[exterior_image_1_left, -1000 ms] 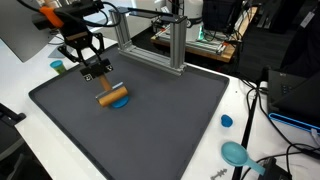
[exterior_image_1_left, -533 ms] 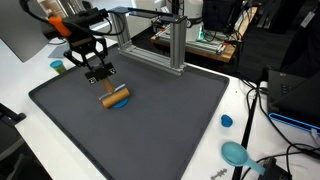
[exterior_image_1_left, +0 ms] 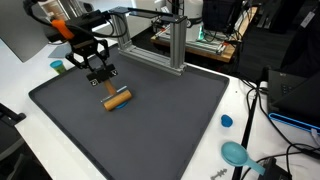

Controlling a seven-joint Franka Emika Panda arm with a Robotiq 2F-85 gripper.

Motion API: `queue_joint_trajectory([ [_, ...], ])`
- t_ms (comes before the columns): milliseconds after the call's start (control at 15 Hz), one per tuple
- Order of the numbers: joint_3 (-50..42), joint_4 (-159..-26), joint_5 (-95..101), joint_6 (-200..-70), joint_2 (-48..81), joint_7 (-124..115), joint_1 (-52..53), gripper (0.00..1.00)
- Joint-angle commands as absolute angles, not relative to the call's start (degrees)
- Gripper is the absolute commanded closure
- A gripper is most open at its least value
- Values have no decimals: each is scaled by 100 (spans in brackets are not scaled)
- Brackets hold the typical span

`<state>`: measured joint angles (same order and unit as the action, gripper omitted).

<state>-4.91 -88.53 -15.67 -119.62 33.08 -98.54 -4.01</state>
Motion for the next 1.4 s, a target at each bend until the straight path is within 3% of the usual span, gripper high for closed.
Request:
queue_joint_trajectory([
  [0,-508,-8809,-1477,-11878,3519,-9782,-311,78],
  [1333,-368,-8654,-1568,-11469,3716,-8892,-337,78],
])
